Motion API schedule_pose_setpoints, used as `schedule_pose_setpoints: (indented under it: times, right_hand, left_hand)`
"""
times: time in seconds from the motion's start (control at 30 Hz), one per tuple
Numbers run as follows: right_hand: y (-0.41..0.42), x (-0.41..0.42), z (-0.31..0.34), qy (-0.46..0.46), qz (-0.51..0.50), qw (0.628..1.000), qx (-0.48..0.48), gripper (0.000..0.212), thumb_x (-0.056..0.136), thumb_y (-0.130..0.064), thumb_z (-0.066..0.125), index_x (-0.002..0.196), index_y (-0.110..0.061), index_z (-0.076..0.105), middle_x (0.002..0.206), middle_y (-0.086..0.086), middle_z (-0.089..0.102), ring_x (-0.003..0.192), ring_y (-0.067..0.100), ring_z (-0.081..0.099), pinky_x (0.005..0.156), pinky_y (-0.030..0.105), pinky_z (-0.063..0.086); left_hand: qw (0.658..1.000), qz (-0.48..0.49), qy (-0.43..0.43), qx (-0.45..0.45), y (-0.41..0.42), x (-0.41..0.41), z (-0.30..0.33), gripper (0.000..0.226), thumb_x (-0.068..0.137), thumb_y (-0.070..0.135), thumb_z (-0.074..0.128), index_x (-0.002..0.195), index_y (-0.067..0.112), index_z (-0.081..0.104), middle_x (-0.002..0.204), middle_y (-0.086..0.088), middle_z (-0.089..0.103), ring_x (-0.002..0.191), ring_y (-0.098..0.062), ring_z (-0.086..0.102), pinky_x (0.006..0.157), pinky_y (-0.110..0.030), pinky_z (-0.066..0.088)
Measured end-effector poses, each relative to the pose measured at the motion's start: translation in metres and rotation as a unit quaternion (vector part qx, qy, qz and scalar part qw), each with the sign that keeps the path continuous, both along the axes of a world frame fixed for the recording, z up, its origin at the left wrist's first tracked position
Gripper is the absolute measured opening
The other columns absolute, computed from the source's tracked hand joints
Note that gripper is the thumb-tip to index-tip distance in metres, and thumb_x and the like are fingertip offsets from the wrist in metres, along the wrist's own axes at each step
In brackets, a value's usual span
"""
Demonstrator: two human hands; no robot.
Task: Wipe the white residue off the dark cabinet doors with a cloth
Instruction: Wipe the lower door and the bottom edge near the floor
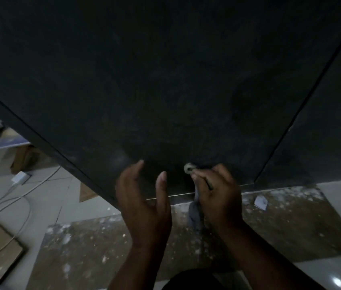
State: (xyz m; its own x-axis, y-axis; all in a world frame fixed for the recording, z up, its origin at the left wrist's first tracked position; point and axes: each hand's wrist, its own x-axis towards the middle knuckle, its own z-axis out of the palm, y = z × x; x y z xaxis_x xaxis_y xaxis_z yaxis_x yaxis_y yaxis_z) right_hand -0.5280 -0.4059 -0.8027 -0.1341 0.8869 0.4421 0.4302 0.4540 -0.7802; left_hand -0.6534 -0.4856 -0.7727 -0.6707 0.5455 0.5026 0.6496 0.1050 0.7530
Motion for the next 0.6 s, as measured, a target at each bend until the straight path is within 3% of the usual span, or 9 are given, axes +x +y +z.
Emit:
schedule_pose_setpoints:
  times: [0.07,0.13,0.2,0.3,0.47,0.6]
  right_hand:
    - [-0.004,0.004,0.017,0.073,-0.016,0.997,0.018,0.010,0.093,-0.020,0.074,0.102,-0.021,0.077,0.098,-0.014,0.063,0.092,0.002,0.065,0.077,0.010,0.048]
    - [-0.012,0.011,0.034,0.120,-0.003,0.993,-0.003,0.009,0.095,-0.024,0.074,0.101,-0.029,0.076,0.098,-0.016,0.065,0.094,0.006,0.068,0.075,0.011,0.050]
    - [-0.021,0.018,0.044,0.147,0.013,0.988,-0.048,0.010,0.096,-0.025,0.073,0.099,-0.034,0.075,0.098,-0.015,0.067,0.094,0.008,0.070,0.074,0.013,0.052]
    - [-0.029,0.029,0.049,0.168,0.022,0.980,-0.104,0.012,0.095,-0.020,0.071,0.100,-0.029,0.078,0.098,-0.014,0.071,0.097,0.009,0.071,0.079,0.019,0.055]
    - [-0.029,0.042,0.047,0.159,0.074,0.975,-0.140,0.015,0.097,-0.015,0.069,0.103,-0.024,0.079,0.098,-0.013,0.072,0.098,0.008,0.071,0.080,0.023,0.057]
    - [-0.010,0.059,0.047,0.088,0.043,0.994,-0.050,0.019,0.094,-0.017,0.073,0.109,-0.027,0.078,0.104,-0.016,0.067,0.102,0.005,0.066,0.084,0.012,0.050]
  left_hand:
    - [0.988,-0.052,-0.144,-0.024,0.001,0.019,0.006,0.028,0.093,0.054,0.069,0.117,0.039,0.068,0.112,0.021,0.070,0.106,0.004,0.065,0.087,-0.029,0.061]
    - [0.957,-0.123,-0.262,-0.026,0.003,0.033,0.013,0.029,0.087,0.046,0.071,0.114,0.038,0.075,0.109,0.021,0.076,0.104,0.004,0.070,0.089,-0.030,0.062]
    - [0.933,-0.181,-0.310,-0.023,0.005,0.046,0.021,0.030,0.089,0.039,0.070,0.116,0.031,0.079,0.114,0.013,0.077,0.111,-0.006,0.071,0.097,-0.039,0.059]
    - [0.926,-0.202,-0.320,-0.007,0.007,0.060,0.028,0.022,0.088,0.035,0.070,0.106,0.035,0.083,0.110,0.008,0.078,0.108,-0.010,0.073,0.097,-0.043,0.058]
    - [0.932,-0.162,-0.323,0.017,0.008,0.070,0.025,0.026,0.087,0.018,0.079,0.104,0.038,0.081,0.104,0.009,0.079,0.101,-0.008,0.075,0.087,-0.025,0.060]
    - [0.970,-0.086,-0.222,0.052,0.015,0.066,0.026,0.027,0.084,0.017,0.085,0.096,0.041,0.081,0.089,0.015,0.077,0.086,-0.001,0.074,0.076,-0.013,0.056]
